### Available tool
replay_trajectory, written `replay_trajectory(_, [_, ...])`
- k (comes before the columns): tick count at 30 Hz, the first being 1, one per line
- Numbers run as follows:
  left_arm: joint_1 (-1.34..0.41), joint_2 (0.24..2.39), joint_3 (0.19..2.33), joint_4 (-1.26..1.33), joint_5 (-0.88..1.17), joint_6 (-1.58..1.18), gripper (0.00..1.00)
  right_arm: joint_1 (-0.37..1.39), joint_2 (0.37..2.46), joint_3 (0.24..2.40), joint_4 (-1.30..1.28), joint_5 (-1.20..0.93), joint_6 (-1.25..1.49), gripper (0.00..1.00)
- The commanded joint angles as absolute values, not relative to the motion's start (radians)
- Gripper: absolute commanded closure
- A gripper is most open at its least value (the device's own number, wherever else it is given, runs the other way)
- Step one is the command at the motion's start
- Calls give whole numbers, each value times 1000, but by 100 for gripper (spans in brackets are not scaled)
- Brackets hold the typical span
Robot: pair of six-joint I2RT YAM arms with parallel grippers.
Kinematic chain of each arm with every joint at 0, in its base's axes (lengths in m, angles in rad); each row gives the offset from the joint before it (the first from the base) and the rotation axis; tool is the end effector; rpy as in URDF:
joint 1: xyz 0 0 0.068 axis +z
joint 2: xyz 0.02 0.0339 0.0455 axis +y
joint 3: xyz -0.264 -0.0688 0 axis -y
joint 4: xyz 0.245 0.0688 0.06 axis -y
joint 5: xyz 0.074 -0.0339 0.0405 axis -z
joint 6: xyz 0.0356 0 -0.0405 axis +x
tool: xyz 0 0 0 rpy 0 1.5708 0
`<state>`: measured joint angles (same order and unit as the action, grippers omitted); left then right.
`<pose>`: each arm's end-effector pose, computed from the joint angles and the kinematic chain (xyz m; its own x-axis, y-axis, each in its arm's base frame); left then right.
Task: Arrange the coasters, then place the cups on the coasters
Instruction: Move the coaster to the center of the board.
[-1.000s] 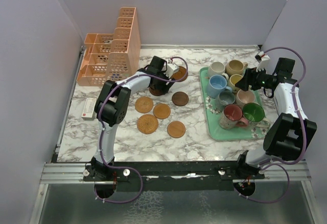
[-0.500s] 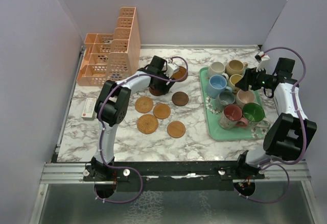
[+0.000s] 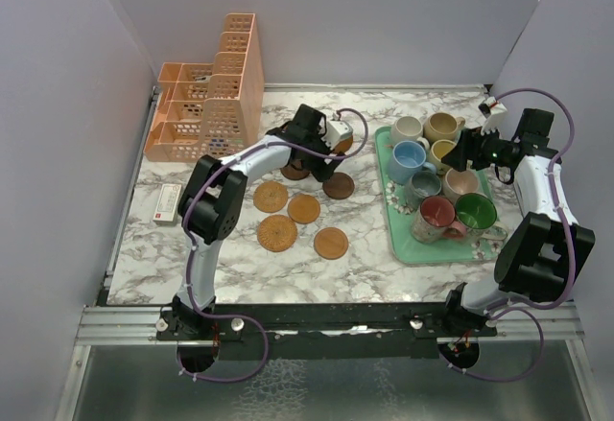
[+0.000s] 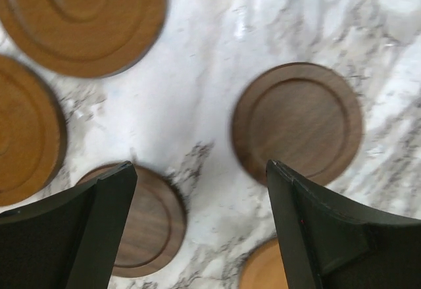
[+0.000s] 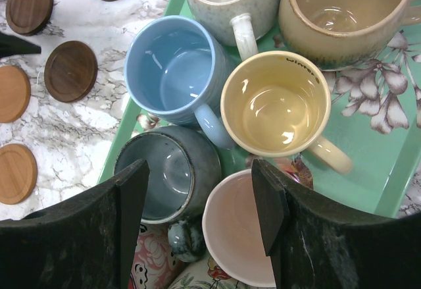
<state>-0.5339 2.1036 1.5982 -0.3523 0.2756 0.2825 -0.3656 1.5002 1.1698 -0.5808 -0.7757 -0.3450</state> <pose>0.3982 -0.2467 0.1929 -0.4461 0.5753 -0.6856 0.7989 0.6012 -0.0153 0.3017 -0.0888 0.2756 -0.6453 -0.0115 -0.7638 -0.3865 0.8674 0.3135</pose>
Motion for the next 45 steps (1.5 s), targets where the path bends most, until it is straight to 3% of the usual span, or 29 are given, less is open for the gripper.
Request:
replay_trajectory(1, [-599,2045,1569,-347,339,331,14,-362,1511,1195,-596,-801,-354,35])
replay_trajectory(4, [-633,2056,1562,-346,340,332,3,-362,1509,1195,-597,-801,-354,35])
replay_trajectory(7, [-654,2070,1563,-347,340,330,1,-362,1507,1194,-597,-801,-356,35])
replay_trajectory(45, [-695,2251,1681,-353,185,339,13,-362,1512,1198,-605,-804,-362,35])
